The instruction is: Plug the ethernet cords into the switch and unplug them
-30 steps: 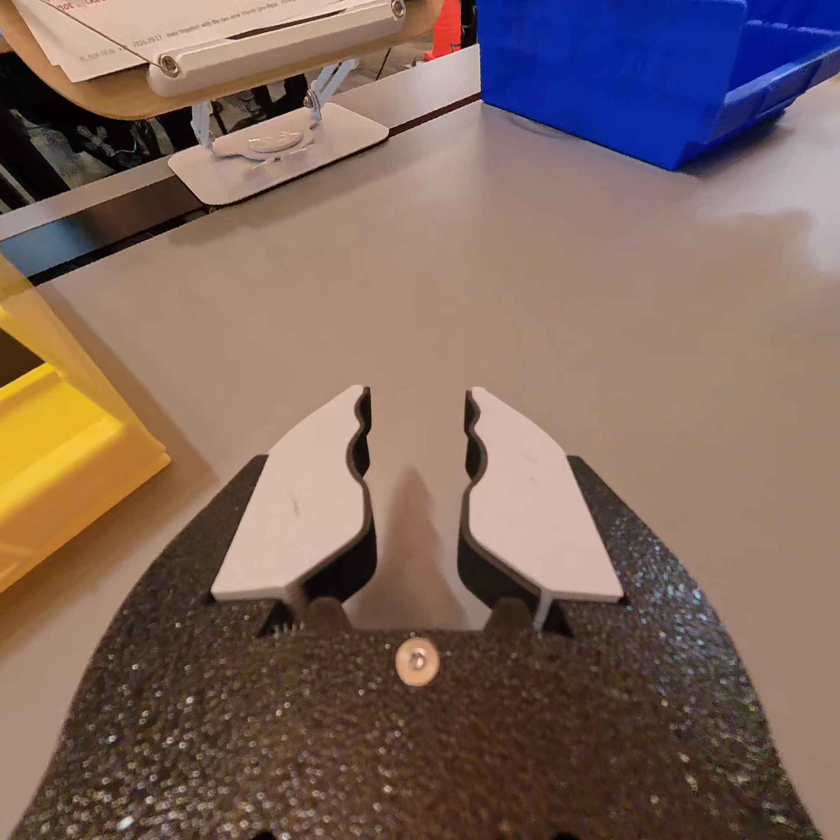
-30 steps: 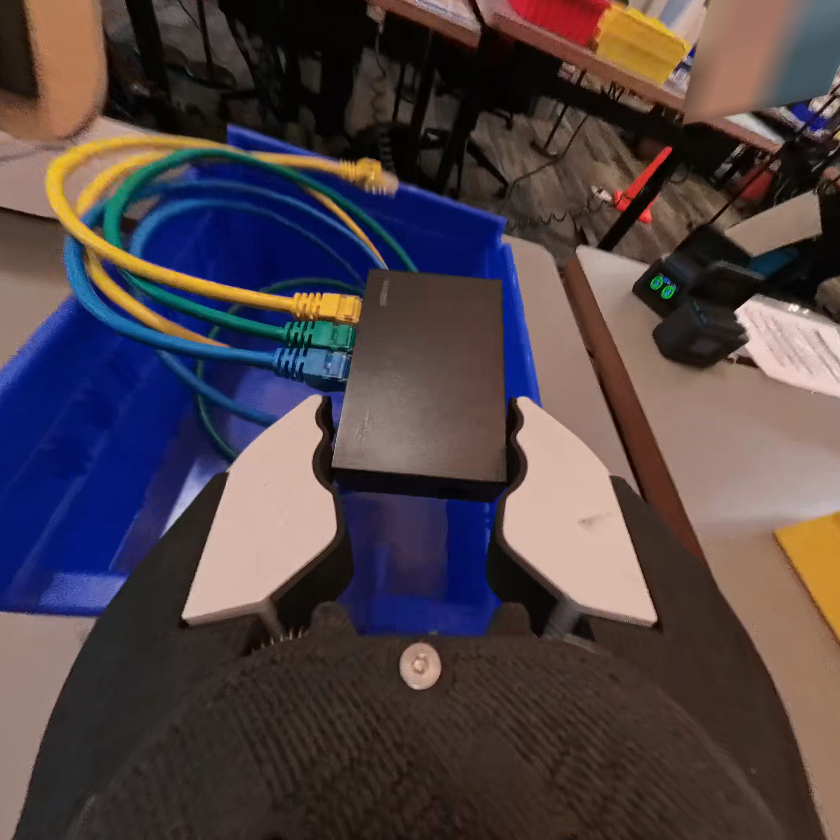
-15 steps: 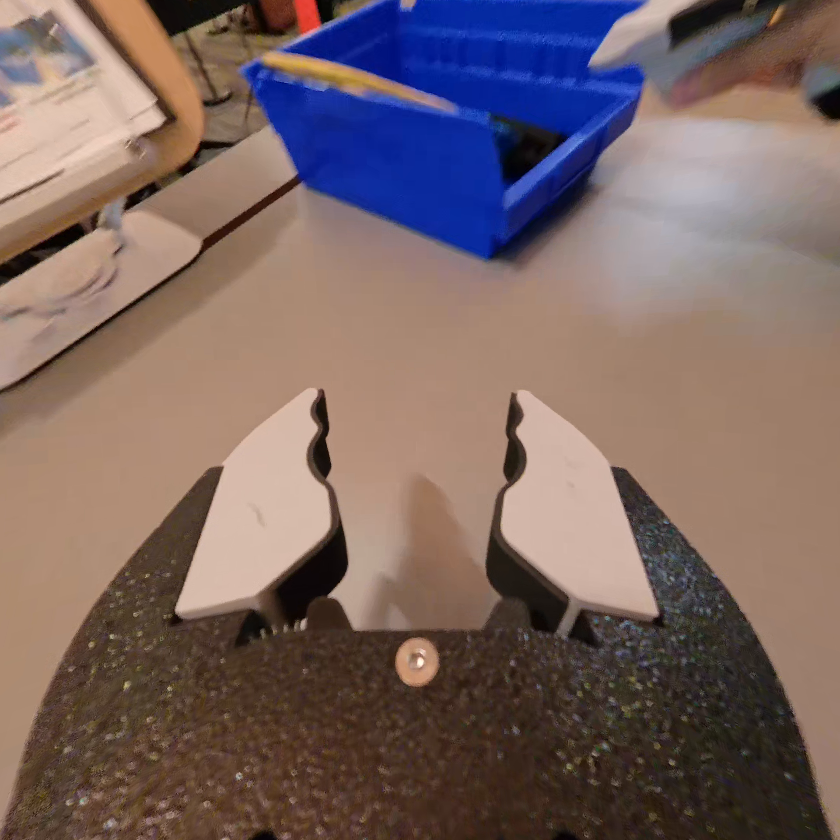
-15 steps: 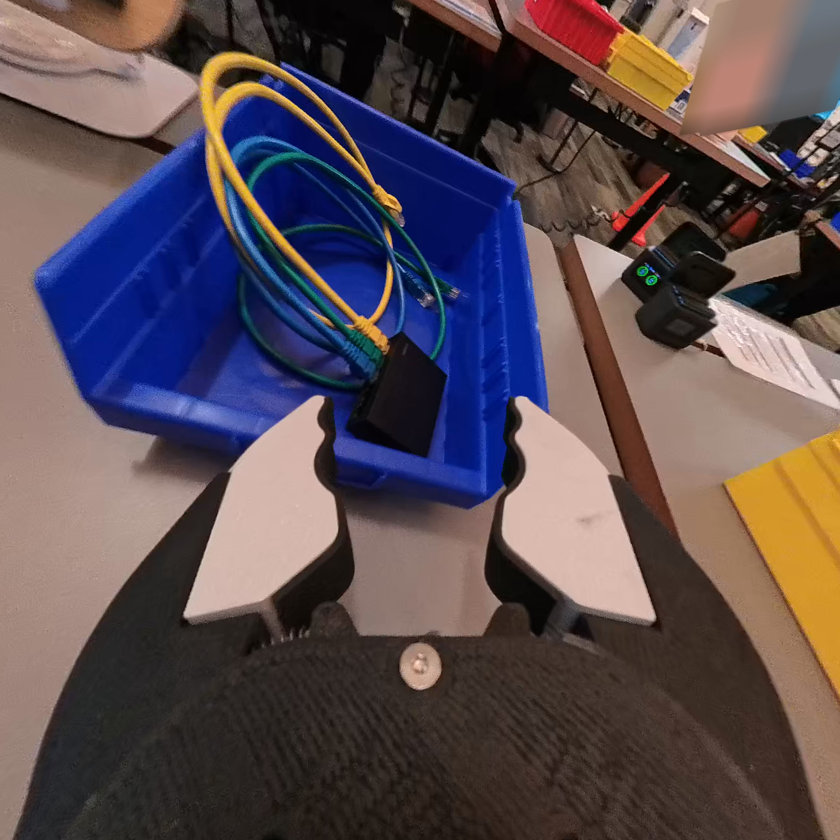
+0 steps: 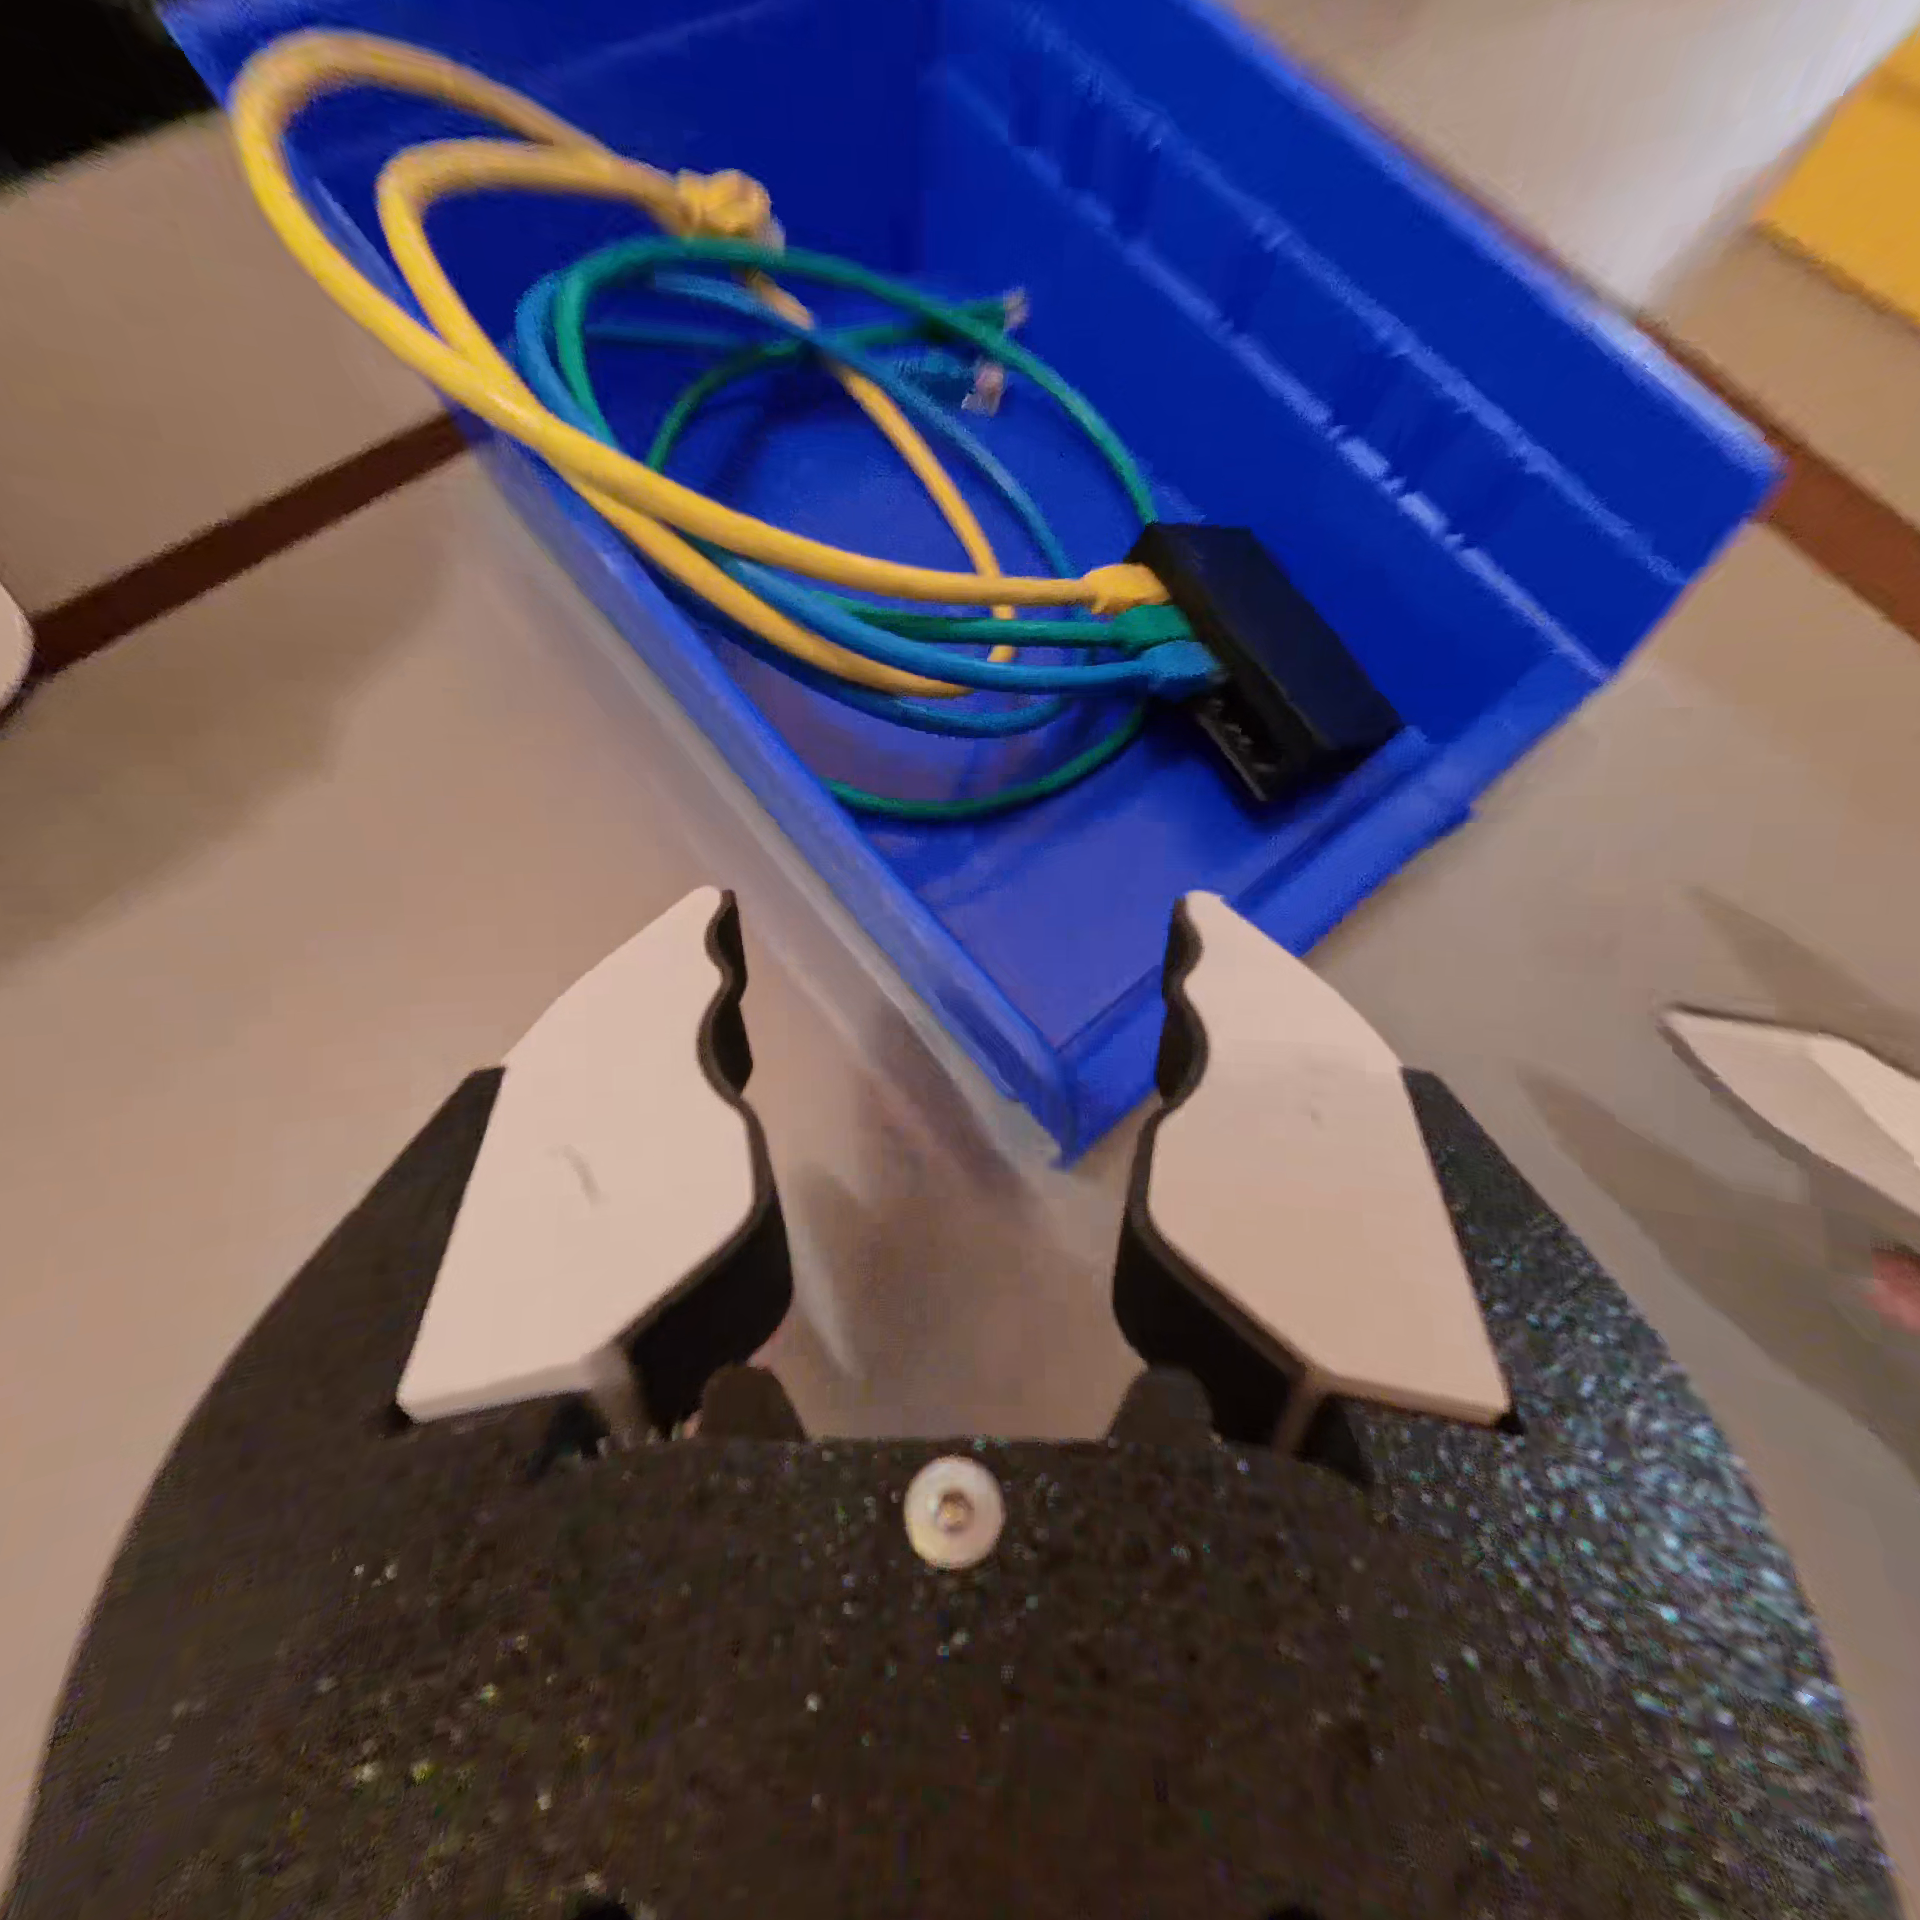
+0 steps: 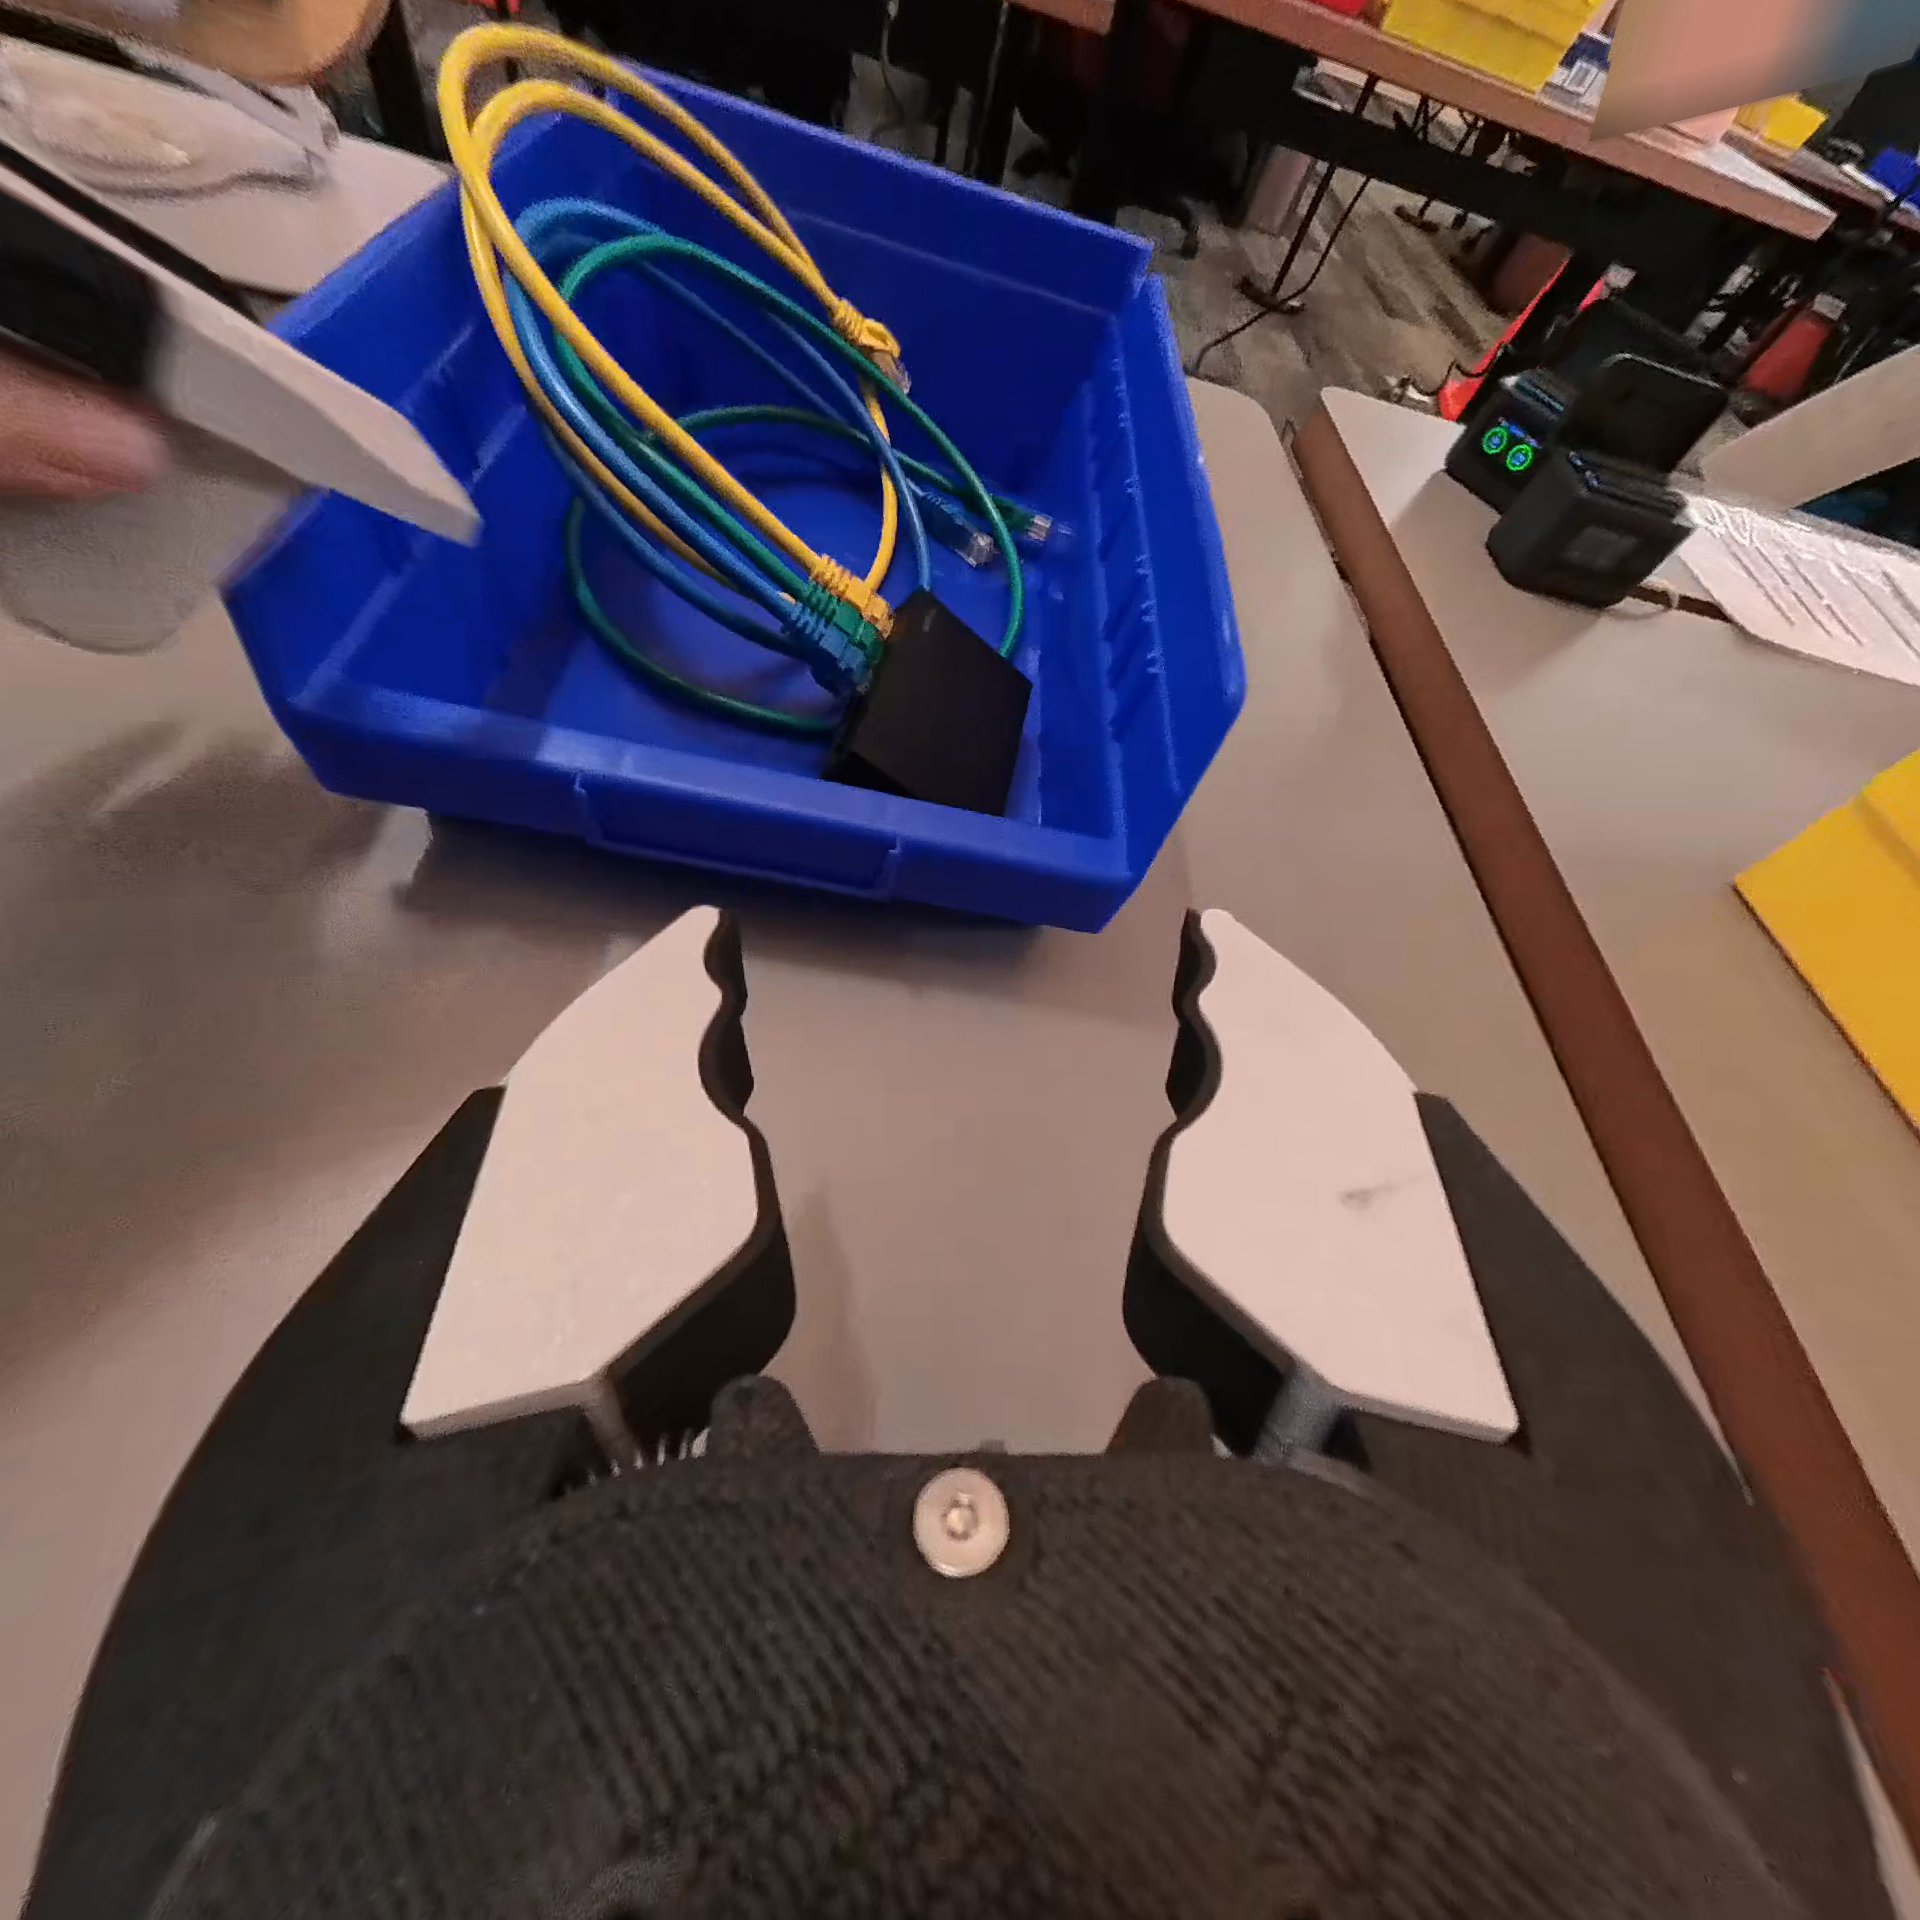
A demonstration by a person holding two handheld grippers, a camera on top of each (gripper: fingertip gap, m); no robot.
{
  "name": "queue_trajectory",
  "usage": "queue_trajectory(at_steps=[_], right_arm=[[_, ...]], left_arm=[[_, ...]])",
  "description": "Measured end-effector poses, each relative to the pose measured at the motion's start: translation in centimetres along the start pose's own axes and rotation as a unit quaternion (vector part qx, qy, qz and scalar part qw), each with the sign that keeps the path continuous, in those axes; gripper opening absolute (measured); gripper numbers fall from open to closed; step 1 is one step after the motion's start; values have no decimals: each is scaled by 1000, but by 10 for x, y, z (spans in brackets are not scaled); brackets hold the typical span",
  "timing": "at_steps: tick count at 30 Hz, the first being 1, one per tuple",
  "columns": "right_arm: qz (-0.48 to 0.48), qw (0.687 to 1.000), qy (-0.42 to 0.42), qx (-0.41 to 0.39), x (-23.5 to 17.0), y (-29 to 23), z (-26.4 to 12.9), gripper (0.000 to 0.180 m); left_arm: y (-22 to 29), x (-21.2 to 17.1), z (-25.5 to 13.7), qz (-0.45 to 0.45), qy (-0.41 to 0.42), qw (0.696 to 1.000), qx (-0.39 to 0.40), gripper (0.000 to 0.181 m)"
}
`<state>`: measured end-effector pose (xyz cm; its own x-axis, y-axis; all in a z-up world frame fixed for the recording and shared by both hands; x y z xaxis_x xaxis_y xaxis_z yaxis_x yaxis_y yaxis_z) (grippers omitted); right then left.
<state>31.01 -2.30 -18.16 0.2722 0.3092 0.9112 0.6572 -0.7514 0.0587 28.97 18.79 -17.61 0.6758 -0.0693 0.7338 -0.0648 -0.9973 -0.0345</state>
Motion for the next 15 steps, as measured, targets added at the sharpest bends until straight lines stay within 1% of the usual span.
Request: queue_trajectory(at_steps=[2,4,5,6,7,8,11,13,15], right_arm=[[14,1000,2,12,-1,1,-2,80],[15,1000,2,20,-1,1,-3,81],[15,1000,4,24,0,0,-4,81],[17,999,6,30,1,-1,-4,80],[17,999,9,37,3,-2,-5,80],[16,999,11,42,4,-3,-6,80],[3,999,18,38,9,-2,-13,79],[-4,998,34,45,15,0,-19,79],[1,997,45,63,20,2,-26,82]], left_arm=[[-5,2,21,-8,-51,998,23,71],[-10,2,37,-10,-73,996,47,60],[-11,1,43,-15,-83,995,49,58],[-12,0,48,-21,-93,994,55,50],[-14,-1,50,-20,-97,993,71,36],[-18,-1,50,-17,-97,992,80,31],[-36,-11,38,0,-94,993,69,22],[-50,-27,21,4,-86,995,52,21],[-67,-50,-3,12,-83,996,38,21]])
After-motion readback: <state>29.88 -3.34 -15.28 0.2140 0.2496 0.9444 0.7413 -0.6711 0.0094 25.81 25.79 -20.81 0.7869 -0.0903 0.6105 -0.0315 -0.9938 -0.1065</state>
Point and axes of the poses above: each gripper's, where its closed fingertips meet, z out along the fingers, x out of its top, y = z × x across the jaws, the point moved 7 cm from there along -z, back along the fingers, and after that the axes turned 11 degrees about z, right-handed, at the moved point
